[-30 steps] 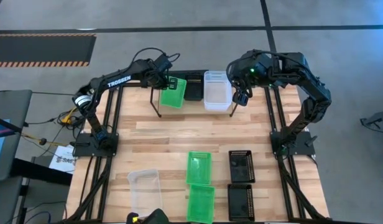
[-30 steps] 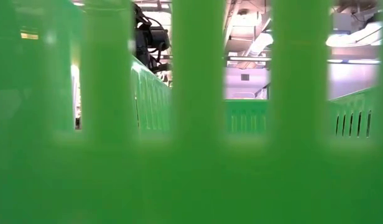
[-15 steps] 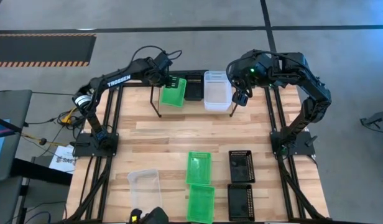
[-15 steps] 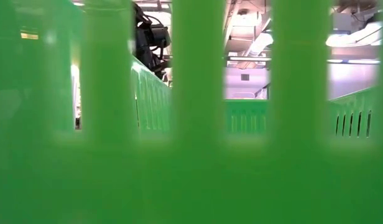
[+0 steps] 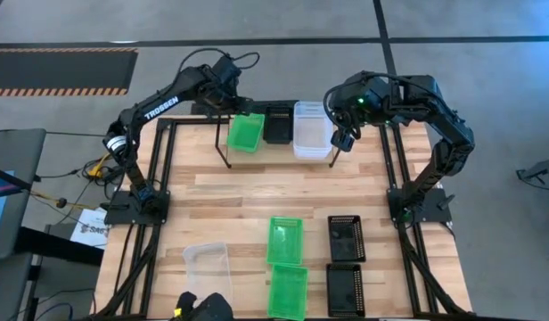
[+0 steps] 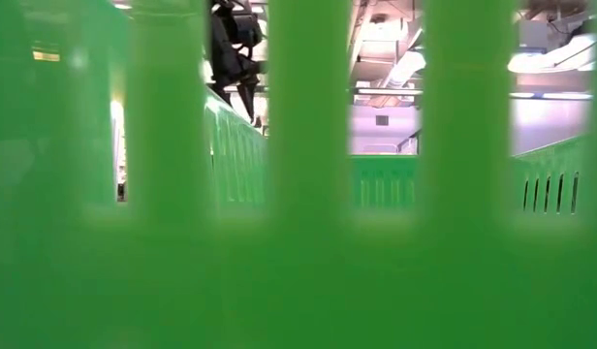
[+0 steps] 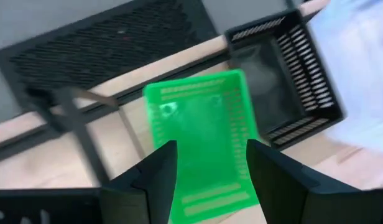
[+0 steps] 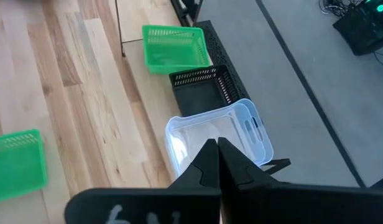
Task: Stack baskets on shelf by color
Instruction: Adjust the black bin on the shelf
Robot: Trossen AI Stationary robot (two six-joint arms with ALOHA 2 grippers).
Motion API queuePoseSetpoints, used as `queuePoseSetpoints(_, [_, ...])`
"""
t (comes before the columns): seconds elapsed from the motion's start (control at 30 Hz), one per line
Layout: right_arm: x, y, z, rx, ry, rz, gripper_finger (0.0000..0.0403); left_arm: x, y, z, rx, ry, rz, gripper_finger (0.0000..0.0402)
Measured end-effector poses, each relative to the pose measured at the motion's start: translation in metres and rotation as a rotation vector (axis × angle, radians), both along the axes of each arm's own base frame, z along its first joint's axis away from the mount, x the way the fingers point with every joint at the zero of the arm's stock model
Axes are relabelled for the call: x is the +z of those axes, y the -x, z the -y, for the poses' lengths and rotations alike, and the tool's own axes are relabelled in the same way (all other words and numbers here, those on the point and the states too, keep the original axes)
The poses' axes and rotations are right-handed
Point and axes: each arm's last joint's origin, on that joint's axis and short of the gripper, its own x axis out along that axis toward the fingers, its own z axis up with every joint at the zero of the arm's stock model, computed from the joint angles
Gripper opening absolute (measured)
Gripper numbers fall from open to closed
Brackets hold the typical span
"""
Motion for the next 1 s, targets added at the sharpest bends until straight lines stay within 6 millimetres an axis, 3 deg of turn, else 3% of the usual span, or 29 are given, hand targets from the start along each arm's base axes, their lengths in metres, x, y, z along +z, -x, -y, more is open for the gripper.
queuePoseSetpoints(0.17, [-0.007,-0.011,0.0,0.004,-0.033,0.002,0.0002,0.001,0.008,0.006,-0.056,0.016,-0.128,0.0179])
queuePoseSetpoints(0.3, [-0.029,-0.044,0.006,0.108,-0.079,-0.004,0.0002,-0.003,0.016,0.012,-0.104,0.055,-0.244,0.0179])
queuePoseSetpoints(0.43, [-0.067,-0.092,0.021,0.253,-0.179,-0.004,0.0002,-0.005,0.023,0.021,-0.177,0.094,-0.37,0.0179])
queuePoseSetpoints(0.57, [-0.111,-0.13,0.042,0.254,-0.249,-0.061,0.0001,-0.004,0.022,0.035,-0.265,0.085,-0.48,0.0179])
queuePoseSetpoints(0.73, [-0.166,-0.157,0.081,0.133,-0.327,-0.165,0.0001,0.012,0.021,0.057,-0.344,-0.067,-0.563,0.0179])
queuePoseSetpoints(0.87, [-0.194,-0.172,0.111,0.057,-0.357,-0.13,0.0001,0.032,0.032,0.072,-0.383,-0.169,-0.571,0.0179])
queuePoseSetpoints(1.0, [-0.215,-0.187,0.127,0.064,-0.439,-0.047,0.0001,0.052,0.05,0.085,-0.389,-0.235,-0.526,0.0179])
